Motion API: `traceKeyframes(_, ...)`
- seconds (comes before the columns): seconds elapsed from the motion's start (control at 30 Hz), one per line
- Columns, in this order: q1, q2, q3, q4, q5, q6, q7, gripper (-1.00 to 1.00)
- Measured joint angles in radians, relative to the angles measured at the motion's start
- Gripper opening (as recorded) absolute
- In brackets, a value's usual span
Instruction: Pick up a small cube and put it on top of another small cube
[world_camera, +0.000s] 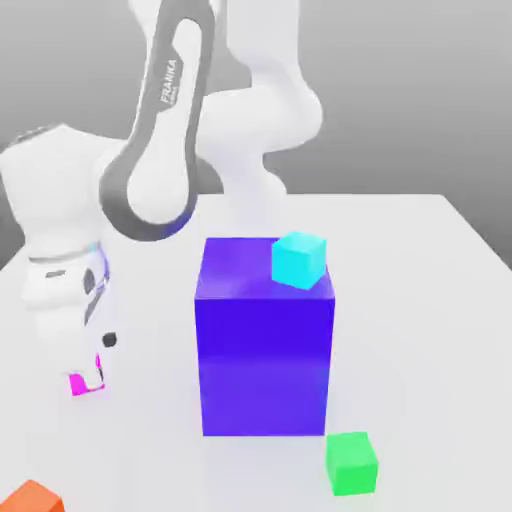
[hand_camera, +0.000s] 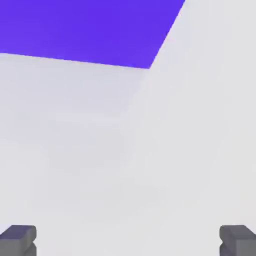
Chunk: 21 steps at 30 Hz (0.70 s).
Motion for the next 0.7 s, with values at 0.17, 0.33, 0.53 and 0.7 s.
traceKeyframes(0.17,-0.046,0.026,-0.010,-0.039,-0.041,0.058,-0.153,0.00)
traceKeyframes(0.33,-0.064,0.037,-0.055,-0.080,-0.123,0.124,-0.267,0.00)
traceKeyframes(0.53,-0.279,0.138,0.197,-0.039,0.085,0.169,-0.450,0.00)
traceKeyframes(0.7,-0.457,0.246,0.420,0.015,0.330,0.198,-0.638,0.00)
